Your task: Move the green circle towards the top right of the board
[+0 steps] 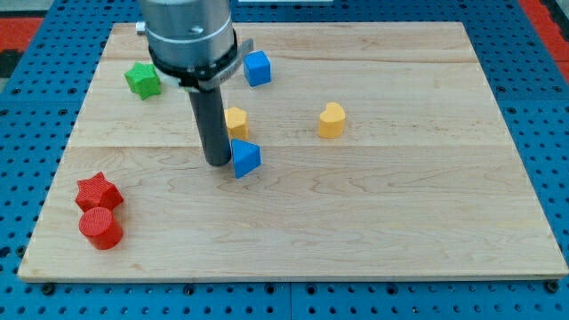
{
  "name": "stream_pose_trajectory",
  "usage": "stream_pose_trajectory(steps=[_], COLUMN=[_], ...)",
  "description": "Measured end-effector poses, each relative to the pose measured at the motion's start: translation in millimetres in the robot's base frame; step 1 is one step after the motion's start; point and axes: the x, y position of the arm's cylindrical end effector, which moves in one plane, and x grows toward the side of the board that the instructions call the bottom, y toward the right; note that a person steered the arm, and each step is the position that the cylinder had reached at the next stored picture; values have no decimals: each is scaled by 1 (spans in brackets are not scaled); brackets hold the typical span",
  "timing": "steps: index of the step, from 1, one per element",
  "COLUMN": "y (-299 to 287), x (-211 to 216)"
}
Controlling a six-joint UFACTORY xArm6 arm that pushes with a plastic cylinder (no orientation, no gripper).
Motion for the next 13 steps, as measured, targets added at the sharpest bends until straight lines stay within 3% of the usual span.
stream_pose_trajectory(steps=[2, 3, 4, 6, 7, 8, 9, 11, 12, 13], y=[30, 82, 92, 93, 70, -2, -52, -60, -106, -47], x=[20, 11, -4, 3, 28, -1, -59, -172, -189, -197])
